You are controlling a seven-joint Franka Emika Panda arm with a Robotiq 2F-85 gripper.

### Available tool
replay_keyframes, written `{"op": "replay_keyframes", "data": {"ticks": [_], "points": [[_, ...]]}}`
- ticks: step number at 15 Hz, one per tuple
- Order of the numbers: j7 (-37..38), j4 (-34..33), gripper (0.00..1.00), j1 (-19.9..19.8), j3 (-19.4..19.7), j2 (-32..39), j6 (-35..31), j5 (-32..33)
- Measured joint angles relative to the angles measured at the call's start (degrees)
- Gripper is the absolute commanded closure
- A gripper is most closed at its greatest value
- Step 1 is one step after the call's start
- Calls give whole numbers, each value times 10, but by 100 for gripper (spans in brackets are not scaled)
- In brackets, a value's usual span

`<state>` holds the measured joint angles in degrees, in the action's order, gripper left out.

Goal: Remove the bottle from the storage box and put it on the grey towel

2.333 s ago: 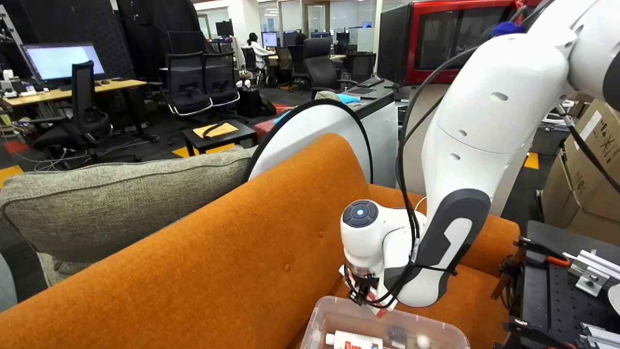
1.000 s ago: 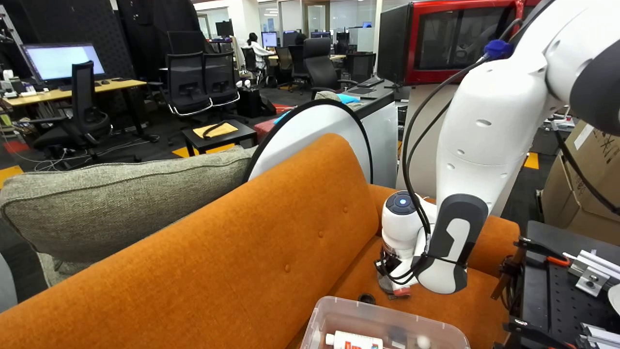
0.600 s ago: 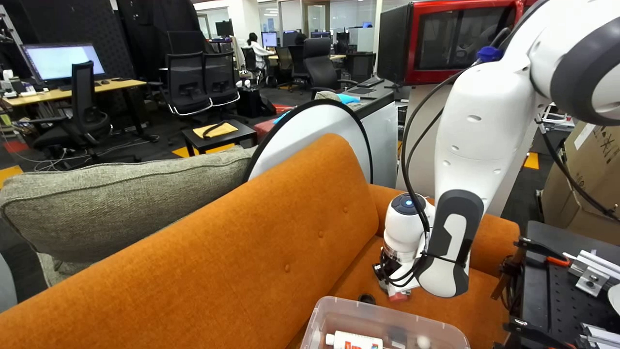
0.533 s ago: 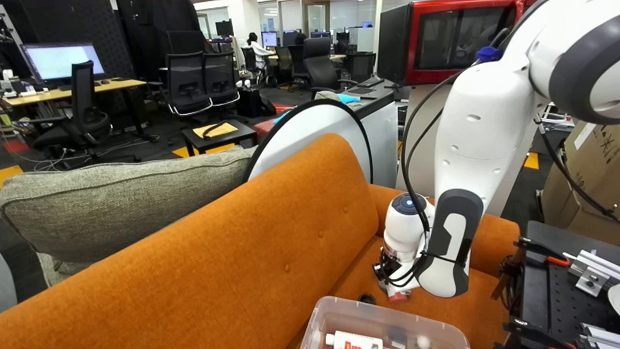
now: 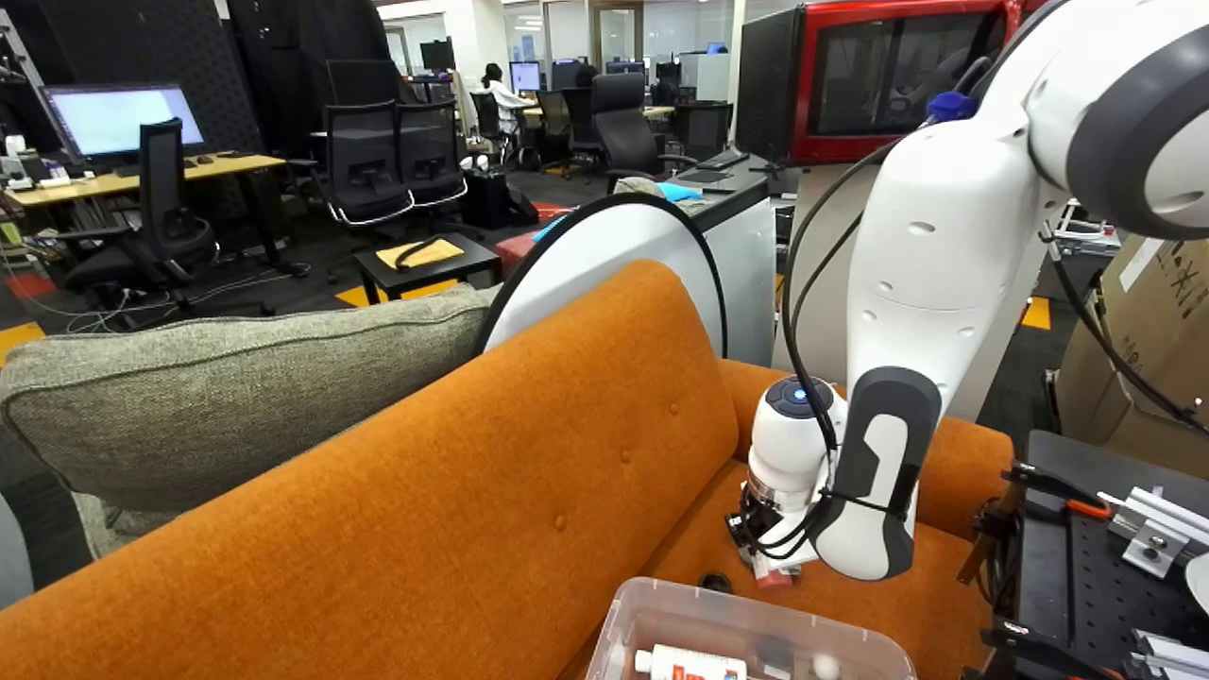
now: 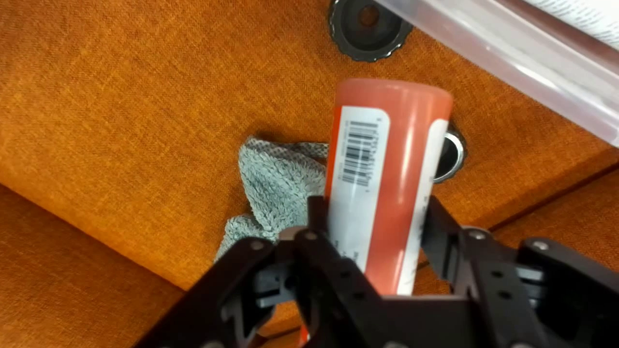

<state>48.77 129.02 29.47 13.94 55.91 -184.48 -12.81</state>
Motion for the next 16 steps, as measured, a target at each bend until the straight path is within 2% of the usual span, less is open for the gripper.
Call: {"op": "replay_keyframes", "data": {"ticks": [4, 11, 16], "points": [[-2, -13, 75, -7, 0, 9, 1, -29], [-3, -122, 75, -140, -5, 59, 33, -53], [-3, -188, 75, -195, -25, 108, 77, -55]]}}
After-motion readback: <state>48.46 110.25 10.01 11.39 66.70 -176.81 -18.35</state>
